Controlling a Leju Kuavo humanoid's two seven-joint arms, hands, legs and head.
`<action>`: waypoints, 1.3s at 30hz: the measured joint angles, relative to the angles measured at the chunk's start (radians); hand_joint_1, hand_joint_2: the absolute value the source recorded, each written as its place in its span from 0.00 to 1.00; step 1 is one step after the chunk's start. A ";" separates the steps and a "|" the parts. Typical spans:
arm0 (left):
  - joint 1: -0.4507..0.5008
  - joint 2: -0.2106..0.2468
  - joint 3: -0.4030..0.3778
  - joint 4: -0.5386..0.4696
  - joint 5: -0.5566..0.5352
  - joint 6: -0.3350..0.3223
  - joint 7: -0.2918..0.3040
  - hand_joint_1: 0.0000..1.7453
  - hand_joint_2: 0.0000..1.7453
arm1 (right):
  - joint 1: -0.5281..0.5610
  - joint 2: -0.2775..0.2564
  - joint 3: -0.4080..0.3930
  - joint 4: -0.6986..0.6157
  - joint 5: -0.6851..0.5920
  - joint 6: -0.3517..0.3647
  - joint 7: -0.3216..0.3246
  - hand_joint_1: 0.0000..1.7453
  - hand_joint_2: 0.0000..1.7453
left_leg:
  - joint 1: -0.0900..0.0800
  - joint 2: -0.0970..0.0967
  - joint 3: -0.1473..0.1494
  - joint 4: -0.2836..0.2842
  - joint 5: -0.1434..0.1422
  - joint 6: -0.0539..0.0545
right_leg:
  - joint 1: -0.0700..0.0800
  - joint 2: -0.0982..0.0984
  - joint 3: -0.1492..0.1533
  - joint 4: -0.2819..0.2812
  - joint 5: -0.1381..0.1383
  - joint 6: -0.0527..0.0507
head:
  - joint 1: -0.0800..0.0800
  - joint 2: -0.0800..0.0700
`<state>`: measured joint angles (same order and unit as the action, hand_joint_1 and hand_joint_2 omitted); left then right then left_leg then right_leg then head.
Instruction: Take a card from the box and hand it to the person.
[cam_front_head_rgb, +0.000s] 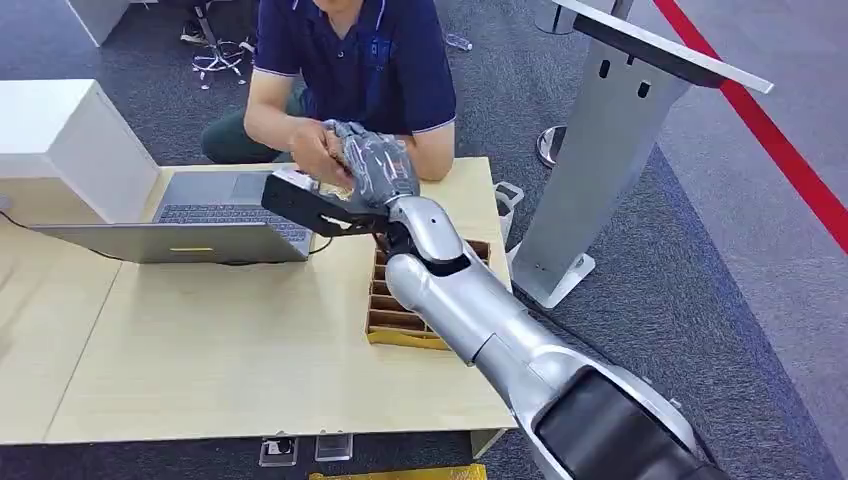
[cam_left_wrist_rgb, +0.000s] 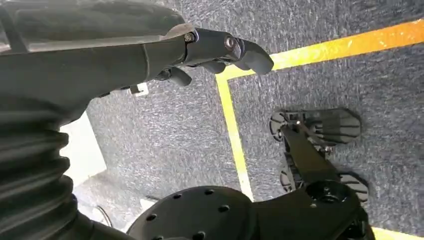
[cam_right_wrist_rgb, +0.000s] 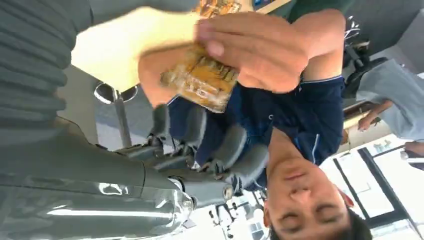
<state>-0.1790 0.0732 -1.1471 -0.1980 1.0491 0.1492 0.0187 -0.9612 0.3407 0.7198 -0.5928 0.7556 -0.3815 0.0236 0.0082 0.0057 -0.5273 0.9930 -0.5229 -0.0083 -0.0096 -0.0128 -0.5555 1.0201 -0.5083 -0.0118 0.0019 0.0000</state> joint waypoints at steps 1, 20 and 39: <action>0.000 0.000 0.000 0.000 0.003 0.000 0.000 0.00 1.00 | 0.000 0.000 0.000 0.002 -0.014 0.000 -0.012 0.00 1.00 | 0.000 0.000 0.000 0.000 0.000 0.000 | 0.000 0.000 0.000 0.000 0.000 0.000 | 0.000 0.000; 0.061 0.015 0.005 0.000 0.111 -0.016 -0.048 0.00 0.00 | 0.437 -0.267 -0.277 -0.320 -0.803 0.336 -0.366 0.00 1.00 | 0.000 0.000 0.001 0.000 -0.002 0.001 | 0.000 0.000 0.001 -0.003 0.000 0.000 | 0.000 0.000; 0.070 0.027 0.161 0.000 0.293 -0.103 -0.150 0.00 0.00 | 0.822 -0.405 -0.470 -0.564 -0.838 0.479 -0.513 0.00 1.00 | 0.000 0.000 0.001 0.000 -0.002 0.001 | 0.000 0.000 0.001 -0.003 -0.001 0.001 | 0.000 0.000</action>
<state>-0.1091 0.1007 -0.9865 -0.1980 1.3416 0.0458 -0.1312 -0.1390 -0.0645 0.2495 -1.1569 -0.0828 0.0972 -0.4894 0.0082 0.0059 -0.5262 0.9930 -0.5253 -0.0076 -0.0096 -0.0127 -0.5542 1.0171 -0.5091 -0.0108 0.0019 0.0000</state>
